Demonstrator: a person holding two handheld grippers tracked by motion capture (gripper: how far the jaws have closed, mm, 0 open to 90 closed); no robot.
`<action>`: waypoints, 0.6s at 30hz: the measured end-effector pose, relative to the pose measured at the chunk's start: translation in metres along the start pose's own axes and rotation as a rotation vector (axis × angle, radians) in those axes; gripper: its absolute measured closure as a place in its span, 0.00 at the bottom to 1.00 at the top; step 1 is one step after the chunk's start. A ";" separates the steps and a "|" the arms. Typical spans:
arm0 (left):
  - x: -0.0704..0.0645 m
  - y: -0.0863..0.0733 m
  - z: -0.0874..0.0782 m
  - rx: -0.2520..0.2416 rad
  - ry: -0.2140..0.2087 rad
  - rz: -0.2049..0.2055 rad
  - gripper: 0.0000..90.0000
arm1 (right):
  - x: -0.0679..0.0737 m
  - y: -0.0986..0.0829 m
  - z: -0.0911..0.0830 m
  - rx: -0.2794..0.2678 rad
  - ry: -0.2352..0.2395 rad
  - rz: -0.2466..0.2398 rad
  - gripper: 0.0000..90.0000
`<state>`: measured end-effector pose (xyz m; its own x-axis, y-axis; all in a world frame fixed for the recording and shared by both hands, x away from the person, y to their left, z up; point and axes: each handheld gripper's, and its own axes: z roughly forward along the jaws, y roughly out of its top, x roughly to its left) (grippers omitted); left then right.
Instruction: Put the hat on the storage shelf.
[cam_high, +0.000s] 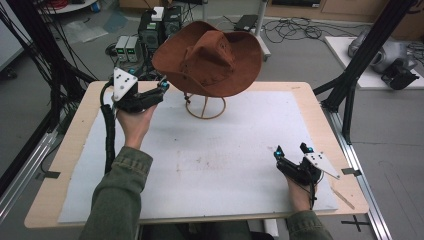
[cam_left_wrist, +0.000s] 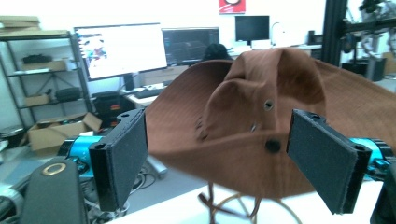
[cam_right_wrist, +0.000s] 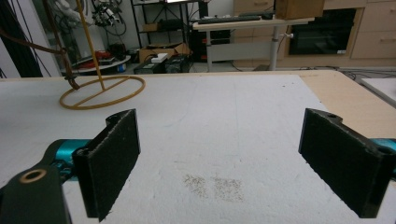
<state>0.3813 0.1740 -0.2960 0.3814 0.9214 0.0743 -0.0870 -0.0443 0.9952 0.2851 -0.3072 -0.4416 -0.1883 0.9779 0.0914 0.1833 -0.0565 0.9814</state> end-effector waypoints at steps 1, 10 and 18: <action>0.001 -0.002 -0.005 -0.002 0.005 -0.005 0.23 | 0.000 0.000 0.000 0.000 0.001 0.002 0.13; 0.016 -0.029 -0.049 -0.007 0.064 -0.039 0.24 | 0.002 0.000 0.001 0.000 0.004 0.002 0.13; 0.030 -0.056 -0.083 0.013 0.109 -0.068 0.24 | 0.002 0.000 0.001 0.002 0.002 -0.006 0.13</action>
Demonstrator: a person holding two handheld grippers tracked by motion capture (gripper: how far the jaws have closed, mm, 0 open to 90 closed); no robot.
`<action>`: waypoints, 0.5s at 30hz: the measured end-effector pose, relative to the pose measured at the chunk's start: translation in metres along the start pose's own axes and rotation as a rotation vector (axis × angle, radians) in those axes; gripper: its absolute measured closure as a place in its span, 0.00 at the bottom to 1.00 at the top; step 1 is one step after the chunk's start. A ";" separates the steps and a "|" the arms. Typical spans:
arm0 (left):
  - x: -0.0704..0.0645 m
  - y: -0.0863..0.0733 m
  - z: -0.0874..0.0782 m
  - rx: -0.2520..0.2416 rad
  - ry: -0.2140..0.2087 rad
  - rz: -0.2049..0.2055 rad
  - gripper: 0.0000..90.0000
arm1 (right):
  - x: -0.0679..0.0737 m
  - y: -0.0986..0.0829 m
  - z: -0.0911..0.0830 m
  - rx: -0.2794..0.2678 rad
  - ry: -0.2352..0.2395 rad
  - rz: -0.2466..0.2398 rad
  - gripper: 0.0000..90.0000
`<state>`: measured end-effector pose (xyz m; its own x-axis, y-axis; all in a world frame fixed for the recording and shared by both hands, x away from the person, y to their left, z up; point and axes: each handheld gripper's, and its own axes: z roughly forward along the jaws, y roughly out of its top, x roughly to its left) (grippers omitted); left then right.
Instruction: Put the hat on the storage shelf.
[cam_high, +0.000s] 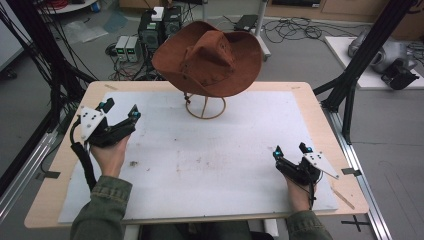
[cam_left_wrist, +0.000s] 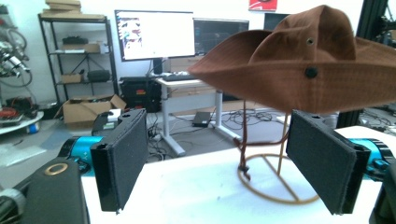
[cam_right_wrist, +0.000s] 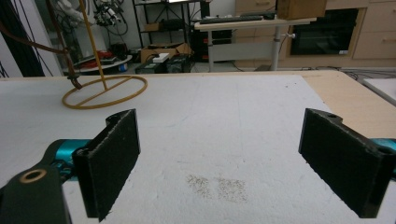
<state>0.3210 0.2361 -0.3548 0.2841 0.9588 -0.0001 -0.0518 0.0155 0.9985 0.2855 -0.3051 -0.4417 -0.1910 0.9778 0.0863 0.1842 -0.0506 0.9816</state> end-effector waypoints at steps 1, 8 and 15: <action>0.002 -0.003 -0.004 0.002 0.004 -0.003 0.24 | 0.000 0.000 0.000 0.001 -0.001 -0.003 0.13; 0.010 -0.020 -0.034 0.012 0.029 -0.003 0.24 | 0.000 0.000 0.000 0.004 -0.002 0.002 0.13; 0.018 -0.038 -0.063 0.020 0.058 -0.006 0.25 | 0.001 0.000 0.000 0.007 -0.001 0.006 0.13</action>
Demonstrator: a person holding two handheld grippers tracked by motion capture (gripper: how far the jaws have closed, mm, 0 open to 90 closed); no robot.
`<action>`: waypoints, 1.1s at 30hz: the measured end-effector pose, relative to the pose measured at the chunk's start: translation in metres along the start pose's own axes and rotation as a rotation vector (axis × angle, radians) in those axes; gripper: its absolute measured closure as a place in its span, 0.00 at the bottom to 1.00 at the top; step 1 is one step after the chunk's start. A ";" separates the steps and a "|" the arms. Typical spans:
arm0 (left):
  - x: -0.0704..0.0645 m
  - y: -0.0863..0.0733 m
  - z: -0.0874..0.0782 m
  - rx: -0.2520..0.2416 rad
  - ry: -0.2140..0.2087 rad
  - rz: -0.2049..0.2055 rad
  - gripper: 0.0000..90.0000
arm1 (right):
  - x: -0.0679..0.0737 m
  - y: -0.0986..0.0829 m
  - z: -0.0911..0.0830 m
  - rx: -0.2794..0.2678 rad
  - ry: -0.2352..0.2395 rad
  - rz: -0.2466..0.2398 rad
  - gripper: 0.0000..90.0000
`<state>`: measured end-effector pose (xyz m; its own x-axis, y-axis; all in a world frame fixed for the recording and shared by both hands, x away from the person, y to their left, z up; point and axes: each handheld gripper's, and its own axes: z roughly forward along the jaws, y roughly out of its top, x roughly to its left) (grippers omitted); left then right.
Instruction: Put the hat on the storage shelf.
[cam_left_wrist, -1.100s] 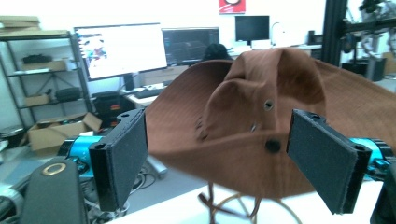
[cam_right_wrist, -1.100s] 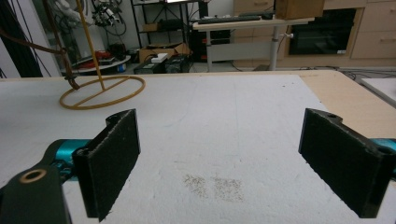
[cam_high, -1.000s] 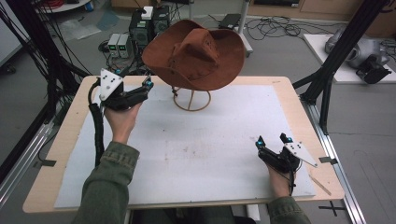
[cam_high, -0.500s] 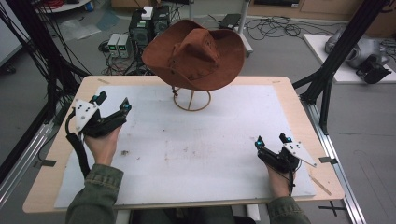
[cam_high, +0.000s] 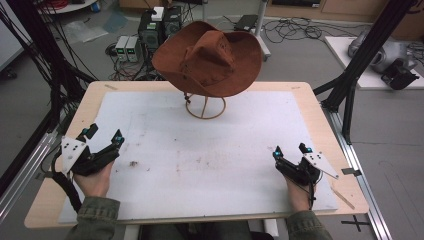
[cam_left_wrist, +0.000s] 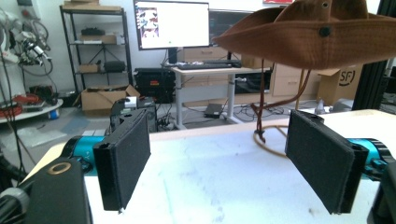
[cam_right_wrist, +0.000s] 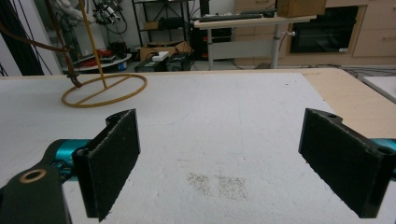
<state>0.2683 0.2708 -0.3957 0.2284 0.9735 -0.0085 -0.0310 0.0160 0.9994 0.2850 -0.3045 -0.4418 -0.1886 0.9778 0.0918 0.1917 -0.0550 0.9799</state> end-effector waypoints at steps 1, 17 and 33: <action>0.002 -0.003 -0.003 0.001 0.007 -0.004 0.25 | 0.000 0.000 0.000 -0.001 -0.001 -0.003 0.13; 0.012 -0.035 -0.031 -0.012 0.103 0.003 0.25 | 0.002 -0.001 -0.001 -0.026 0.011 -0.009 0.13; 0.016 -0.040 -0.031 0.006 0.110 -0.025 0.24 | 0.001 -0.002 -0.001 -0.024 0.012 0.017 0.13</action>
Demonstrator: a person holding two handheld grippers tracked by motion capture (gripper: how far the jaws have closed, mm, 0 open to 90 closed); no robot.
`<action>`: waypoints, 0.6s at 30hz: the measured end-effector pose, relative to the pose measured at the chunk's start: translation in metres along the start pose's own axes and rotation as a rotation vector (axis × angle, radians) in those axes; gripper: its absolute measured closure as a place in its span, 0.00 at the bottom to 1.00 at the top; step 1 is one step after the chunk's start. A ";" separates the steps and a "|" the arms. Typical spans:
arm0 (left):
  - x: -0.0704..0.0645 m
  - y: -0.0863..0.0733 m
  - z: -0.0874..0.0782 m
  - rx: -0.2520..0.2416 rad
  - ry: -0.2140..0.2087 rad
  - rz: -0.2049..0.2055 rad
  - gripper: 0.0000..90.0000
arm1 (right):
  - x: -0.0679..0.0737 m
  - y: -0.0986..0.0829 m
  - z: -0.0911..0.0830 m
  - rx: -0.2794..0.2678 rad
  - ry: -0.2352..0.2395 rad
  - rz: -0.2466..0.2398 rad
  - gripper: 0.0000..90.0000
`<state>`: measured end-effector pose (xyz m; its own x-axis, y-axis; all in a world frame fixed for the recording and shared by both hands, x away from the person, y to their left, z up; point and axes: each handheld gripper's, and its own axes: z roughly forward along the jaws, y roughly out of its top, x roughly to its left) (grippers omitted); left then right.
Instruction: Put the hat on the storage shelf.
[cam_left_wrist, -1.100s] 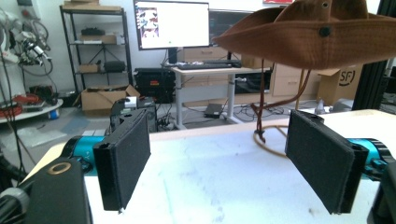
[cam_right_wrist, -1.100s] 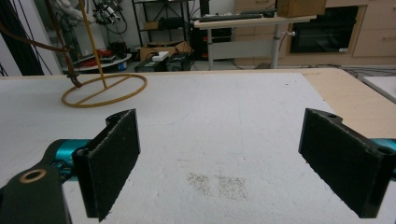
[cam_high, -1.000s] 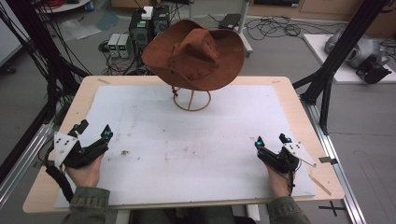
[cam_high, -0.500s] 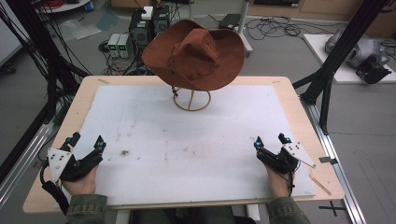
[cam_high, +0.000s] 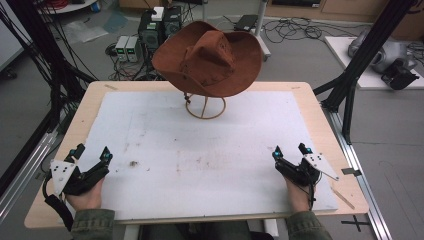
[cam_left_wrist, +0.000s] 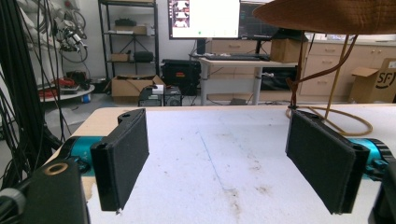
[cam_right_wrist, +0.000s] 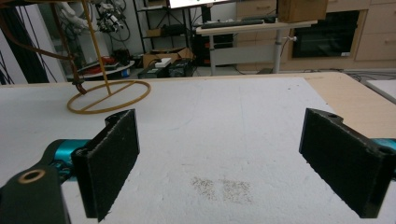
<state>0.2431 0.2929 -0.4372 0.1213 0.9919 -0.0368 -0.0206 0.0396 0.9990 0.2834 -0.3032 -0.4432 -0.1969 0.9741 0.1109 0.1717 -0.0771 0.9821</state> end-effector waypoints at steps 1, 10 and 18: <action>0.000 0.000 0.000 0.000 -0.002 -0.001 0.24 | 0.000 0.000 0.000 0.002 0.000 0.001 0.13; 0.001 0.002 -0.003 -0.005 0.004 -0.015 0.24 | 0.000 0.000 -0.003 0.003 0.003 0.011 0.13; 0.004 0.000 0.000 0.009 -0.010 -0.022 0.24 | 0.000 0.000 -0.003 0.008 0.003 0.002 0.13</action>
<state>0.2431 0.2966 -0.4374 0.1310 0.9896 -0.0590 -0.0084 0.0606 0.9981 0.2808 -0.3035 -0.4428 -0.1996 0.9733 0.1138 0.1802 -0.0777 0.9806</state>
